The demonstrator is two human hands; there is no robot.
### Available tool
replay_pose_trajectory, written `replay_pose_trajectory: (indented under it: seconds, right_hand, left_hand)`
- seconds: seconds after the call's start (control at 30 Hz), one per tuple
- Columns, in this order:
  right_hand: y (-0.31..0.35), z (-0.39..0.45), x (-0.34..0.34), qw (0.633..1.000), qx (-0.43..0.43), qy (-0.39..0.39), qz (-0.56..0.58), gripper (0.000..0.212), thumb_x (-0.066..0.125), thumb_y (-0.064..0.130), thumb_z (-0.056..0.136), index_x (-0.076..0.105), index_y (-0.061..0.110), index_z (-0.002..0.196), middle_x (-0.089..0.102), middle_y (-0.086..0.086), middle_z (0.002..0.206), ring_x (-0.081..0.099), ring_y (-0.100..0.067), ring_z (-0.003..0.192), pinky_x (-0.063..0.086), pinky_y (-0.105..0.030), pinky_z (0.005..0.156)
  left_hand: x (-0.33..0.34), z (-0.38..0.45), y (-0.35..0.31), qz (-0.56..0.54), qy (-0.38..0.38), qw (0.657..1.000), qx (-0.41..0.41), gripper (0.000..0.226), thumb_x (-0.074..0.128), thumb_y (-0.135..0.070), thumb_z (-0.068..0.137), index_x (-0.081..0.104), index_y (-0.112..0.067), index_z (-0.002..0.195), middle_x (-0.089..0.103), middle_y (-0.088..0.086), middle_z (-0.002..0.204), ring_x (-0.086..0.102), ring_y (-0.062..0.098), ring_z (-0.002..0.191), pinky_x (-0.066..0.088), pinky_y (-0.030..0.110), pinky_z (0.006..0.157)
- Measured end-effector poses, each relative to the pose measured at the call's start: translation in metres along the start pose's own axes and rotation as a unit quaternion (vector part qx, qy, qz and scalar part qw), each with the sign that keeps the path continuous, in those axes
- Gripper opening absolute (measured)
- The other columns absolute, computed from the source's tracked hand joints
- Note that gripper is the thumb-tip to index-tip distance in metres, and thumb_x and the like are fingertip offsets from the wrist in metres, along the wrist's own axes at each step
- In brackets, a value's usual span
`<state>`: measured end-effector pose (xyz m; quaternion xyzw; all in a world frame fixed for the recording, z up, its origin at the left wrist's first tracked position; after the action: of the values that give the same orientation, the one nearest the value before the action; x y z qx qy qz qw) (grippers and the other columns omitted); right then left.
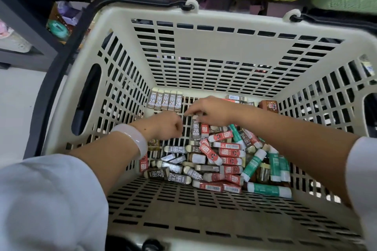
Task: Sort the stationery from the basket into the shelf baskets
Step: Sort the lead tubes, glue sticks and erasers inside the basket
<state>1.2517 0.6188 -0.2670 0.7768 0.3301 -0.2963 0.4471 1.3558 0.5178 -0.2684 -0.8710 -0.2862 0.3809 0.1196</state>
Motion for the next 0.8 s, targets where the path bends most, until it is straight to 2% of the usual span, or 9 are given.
replay_pose_trajectory:
  seconds: [0.1, 0.2, 0.33, 0.4, 0.47, 0.57, 0.63, 0.7, 0.8]
  right_hand:
    - [-0.001, -0.006, 0.011, 0.993, -0.052, 0.034, -0.104, 0.035, 0.048, 0.01, 0.093, 0.056, 0.018, 0.126, 0.056, -0.001, 0.127, 0.042, -0.016, 0.12, 0.03, -0.03, 0.105]
    - [-0.004, -0.006, 0.013, 0.989, -0.06, 0.009, -0.136, 0.028, 0.049, 0.014, 0.093, 0.061, 0.017, 0.118, 0.058, -0.002, 0.118, 0.041, -0.02, 0.118, 0.03, -0.03, 0.1]
    - [-0.007, -0.006, 0.006, 0.997, -0.022, -0.064, -0.024, 0.015, 0.057, 0.016, 0.089, 0.064, 0.014, 0.102, 0.058, -0.001, 0.107, 0.047, -0.013, 0.1, 0.037, -0.026, 0.087]
    - [-0.009, -0.003, -0.001, 0.989, 0.026, -0.137, 0.041, 0.011, 0.056, 0.014, 0.089, 0.064, 0.013, 0.097, 0.058, -0.003, 0.102, 0.048, -0.01, 0.087, 0.038, -0.022, 0.074]
    - [-0.012, 0.002, -0.005, 0.971, 0.085, -0.198, 0.103, 0.011, 0.056, 0.012, 0.089, 0.062, 0.012, 0.098, 0.061, -0.004, 0.097, 0.055, -0.013, 0.08, 0.043, -0.022, 0.069]
    - [-0.013, 0.016, -0.001, 0.934, 0.161, -0.227, 0.223, 0.014, 0.057, 0.009, 0.089, 0.059, 0.008, 0.102, 0.063, -0.008, 0.089, 0.065, -0.025, 0.082, 0.053, -0.034, 0.072]
    - [-0.013, 0.026, 0.005, 0.911, 0.191, -0.232, 0.281, 0.015, 0.057, 0.007, 0.089, 0.058, 0.007, 0.104, 0.062, -0.011, 0.098, 0.064, -0.027, 0.091, 0.052, -0.034, 0.078]
    - [-0.011, 0.034, 0.01, 0.887, 0.216, -0.242, 0.329, 0.017, 0.055, 0.004, 0.089, 0.057, 0.009, 0.105, 0.062, -0.014, 0.107, 0.064, -0.027, 0.095, 0.053, -0.034, 0.081]
    - [-0.01, 0.04, 0.018, 0.86, 0.245, -0.254, 0.369, 0.026, 0.044, -0.002, 0.091, 0.055, 0.009, 0.112, 0.059, -0.014, 0.113, 0.063, -0.027, 0.097, 0.052, -0.026, 0.068]
  left_hand:
    - [0.019, -0.002, -0.003, 0.104, 0.069, 0.992, 0.014, 0.029, 0.058, -0.017, 0.088, 0.057, -0.011, 0.116, 0.059, 0.004, 0.114, 0.05, 0.013, 0.089, 0.039, 0.022, 0.076]
    - [0.028, -0.001, -0.004, 0.16, 0.08, 0.984, 0.002, 0.031, 0.06, -0.017, 0.086, 0.051, -0.01, 0.115, 0.055, 0.006, 0.11, 0.052, 0.02, 0.09, 0.039, 0.025, 0.069]
    - [0.026, -0.002, -0.003, 0.162, 0.085, 0.983, -0.028, 0.024, 0.06, -0.015, 0.086, 0.057, -0.001, 0.106, 0.055, 0.007, 0.095, 0.053, 0.02, 0.083, 0.041, 0.025, 0.067]
    - [0.023, -0.003, -0.002, 0.156, 0.091, 0.983, -0.033, 0.022, 0.06, -0.014, 0.086, 0.057, 0.0, 0.103, 0.055, 0.006, 0.093, 0.056, 0.021, 0.086, 0.044, 0.025, 0.07]
    - [0.018, -0.002, -0.002, 0.144, 0.097, 0.984, -0.028, 0.016, 0.058, -0.014, 0.087, 0.054, 0.0, 0.095, 0.056, 0.005, 0.095, 0.057, 0.02, 0.086, 0.046, 0.025, 0.071]
    - [0.002, -0.001, -0.001, 0.1, 0.05, 0.994, -0.02, 0.011, 0.054, -0.015, 0.09, 0.044, -0.011, 0.092, 0.05, -0.001, 0.085, 0.05, 0.012, 0.074, 0.038, 0.019, 0.058]
    - [-0.007, 0.001, 0.002, 0.053, 0.004, 0.998, -0.032, 0.014, 0.055, -0.017, 0.09, 0.042, -0.015, 0.087, 0.048, -0.002, 0.082, 0.046, 0.008, 0.066, 0.034, 0.017, 0.052]
    - [-0.013, 0.002, 0.005, 0.016, -0.034, 0.998, -0.043, 0.01, 0.057, -0.018, 0.089, 0.048, -0.015, 0.089, 0.053, 0.002, 0.092, 0.049, 0.008, 0.064, 0.036, 0.017, 0.05]
    - [-0.019, 0.002, 0.008, -0.022, -0.085, 0.994, -0.067, 0.018, 0.061, -0.016, 0.087, 0.058, -0.012, 0.104, 0.05, 0.001, 0.1, 0.053, 0.01, 0.061, 0.039, 0.016, 0.048]
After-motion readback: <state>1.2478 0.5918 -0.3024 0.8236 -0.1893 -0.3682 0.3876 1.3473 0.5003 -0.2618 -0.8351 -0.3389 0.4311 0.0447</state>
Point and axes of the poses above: each hand's wrist, its own z-axis towards the middle knuckle, its own x-axis out of the palm, y = z × x, the point moved 2 cm from there along z, towards the middle knuckle
